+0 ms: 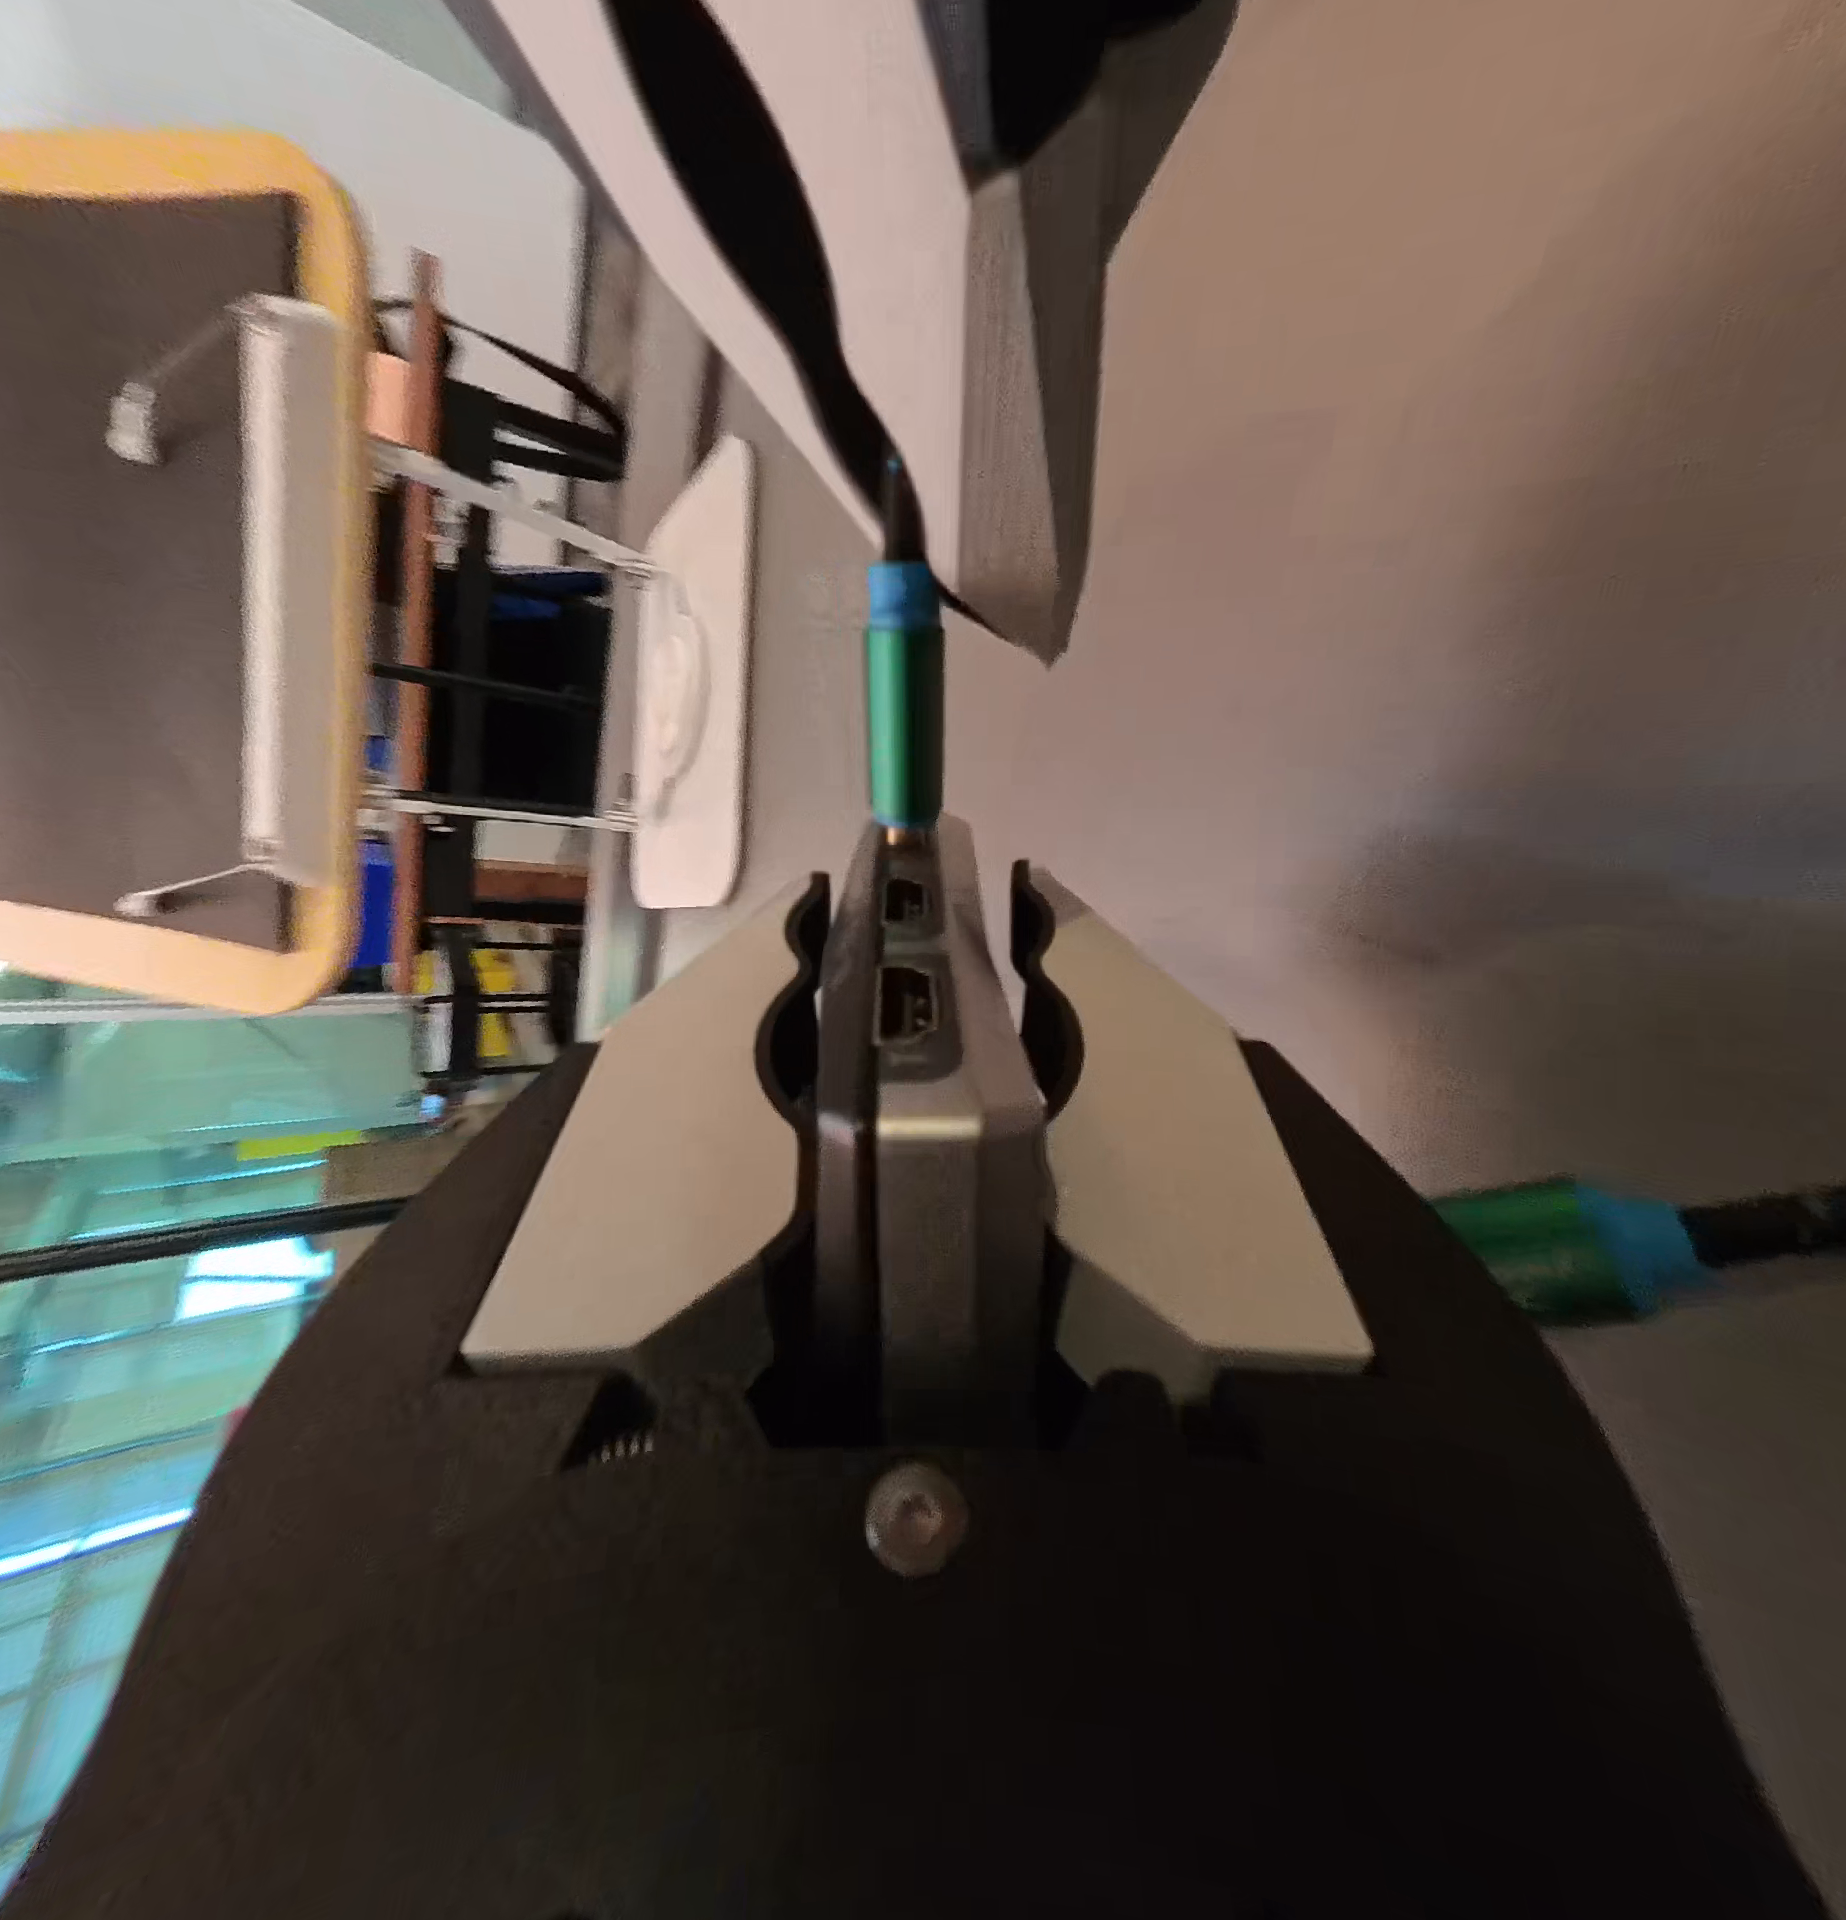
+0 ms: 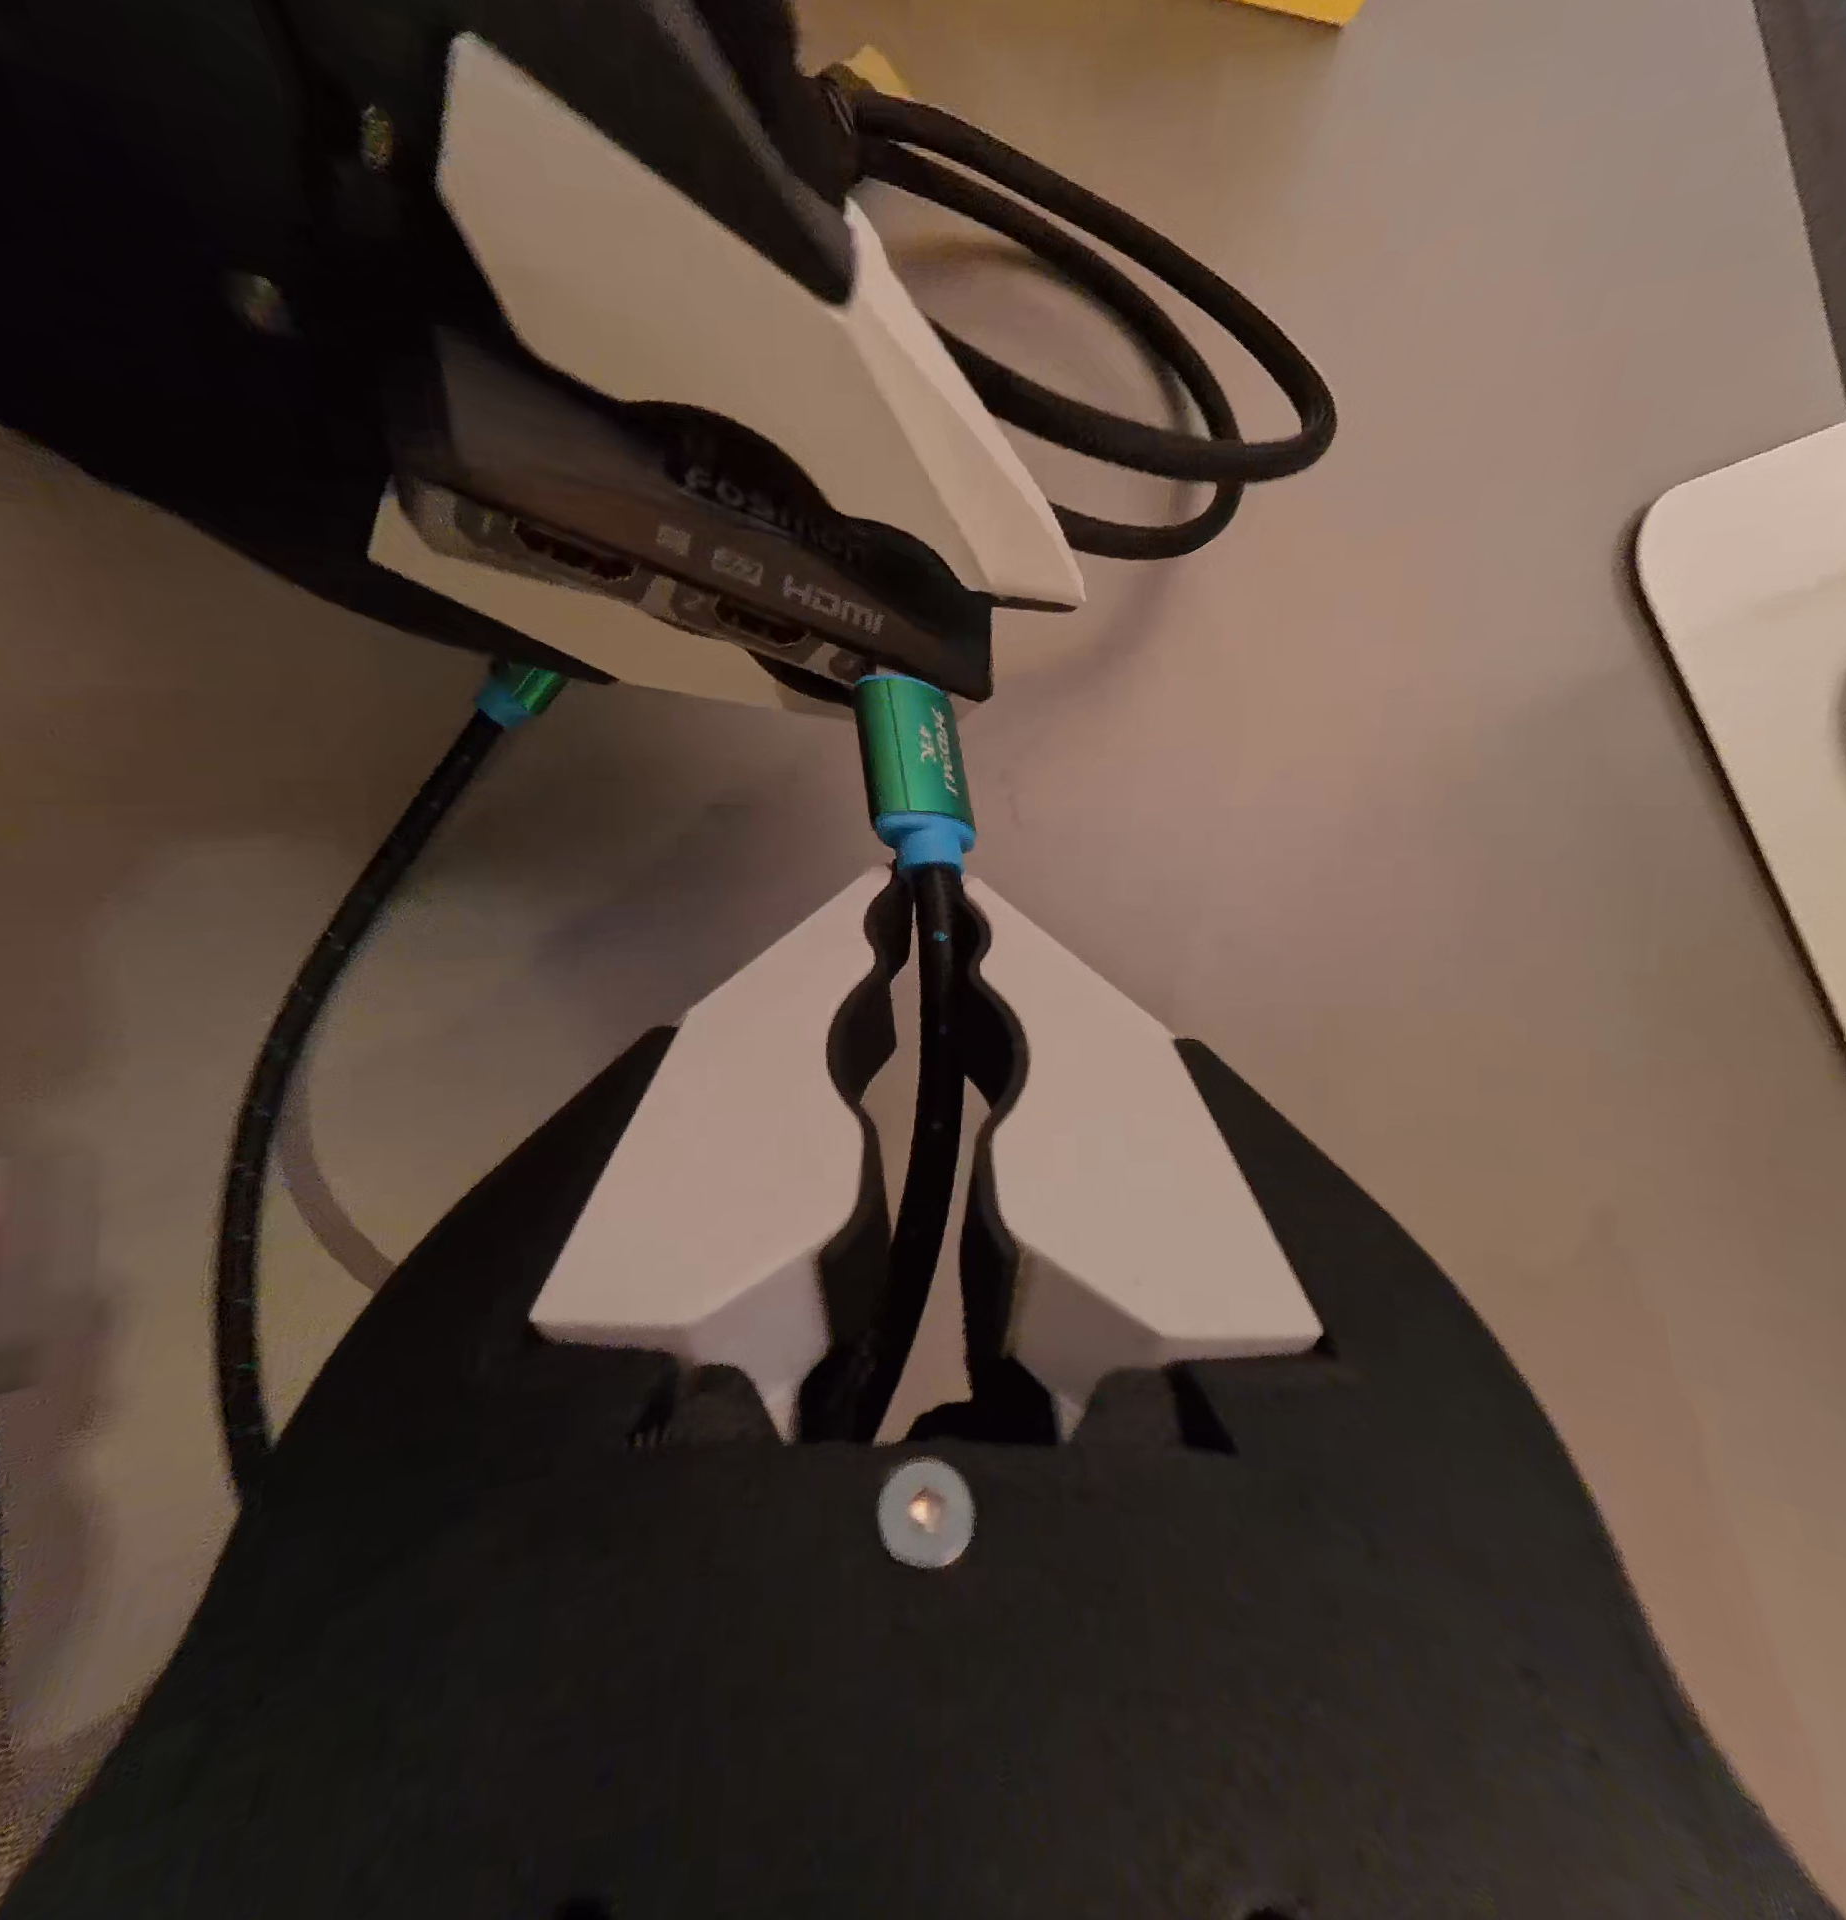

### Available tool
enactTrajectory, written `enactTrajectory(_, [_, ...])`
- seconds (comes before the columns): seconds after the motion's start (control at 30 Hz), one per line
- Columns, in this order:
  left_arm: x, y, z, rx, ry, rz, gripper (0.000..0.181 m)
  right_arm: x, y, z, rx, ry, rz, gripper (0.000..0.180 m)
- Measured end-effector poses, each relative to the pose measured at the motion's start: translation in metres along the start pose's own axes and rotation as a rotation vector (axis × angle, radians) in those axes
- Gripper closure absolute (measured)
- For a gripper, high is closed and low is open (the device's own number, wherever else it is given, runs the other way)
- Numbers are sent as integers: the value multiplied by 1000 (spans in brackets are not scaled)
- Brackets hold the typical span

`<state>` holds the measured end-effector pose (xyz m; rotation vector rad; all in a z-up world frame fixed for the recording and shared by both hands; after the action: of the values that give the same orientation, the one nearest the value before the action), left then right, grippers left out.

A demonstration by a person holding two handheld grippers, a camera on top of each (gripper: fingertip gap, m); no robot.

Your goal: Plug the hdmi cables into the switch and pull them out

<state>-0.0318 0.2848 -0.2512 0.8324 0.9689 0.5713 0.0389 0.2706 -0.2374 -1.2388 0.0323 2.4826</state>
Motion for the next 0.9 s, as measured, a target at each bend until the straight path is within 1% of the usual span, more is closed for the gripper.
enactTrajectory(0.03, [0,-5,-1,-5,-3,-65,144,0,0,-1,-13,4,-24,177])
enactTrajectory(0.1, [-4,-11,-2,-75,-5,-221,119,-1,-1,-2,-51,20,-81,178])
enactTrajectory(0.17, [-10,-4,-5,-129,-2,-302,95,-4,-1,-1,-83,11,-119,178])
enactTrajectory(0.23, [-20,0,-4,-177,-28,-417,79,-7,-5,-2,-122,21,-174,178])
enactTrajectory(0.27, [-22,4,-5,-187,-24,-456,68,-8,-5,-3,-157,29,-201,178])
enactTrajectory(0.37, [-27,15,-5,-189,-30,-555,50,-9,-4,-2,-241,36,-265,178])
enactTrajectory(0.4, [-28,14,-4,-192,-25,-615,46,-10,-3,0,-266,31,-281,178])
enactTrajectory(0.43, [-29,12,-2,-181,-19,-666,44,-10,-1,2,-282,19,-290,178])
enactTrajectory(0.57, [-18,-1,-3,-80,51,-731,42,-12,1,6,-326,-24,-329,178])
enactTrajectory(0.73, [-19,-14,-1,-83,40,-902,42,-14,5,7,-422,-35,-366,178])
enactTrajectory(0.9, [-22,-17,-1,-62,56,-1066,33,-16,7,9,-469,-66,-395,178])
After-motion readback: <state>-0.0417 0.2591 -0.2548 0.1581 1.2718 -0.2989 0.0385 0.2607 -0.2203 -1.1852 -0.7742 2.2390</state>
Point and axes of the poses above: each gripper's, where its closed fingertips meet, x out along the fingers, z out of its top, y = z × x across the jaws, the point moved 4 cm from there along -x, back along the fingers, and after that the axes turned 1 degree about x, right-handed, at the moved point
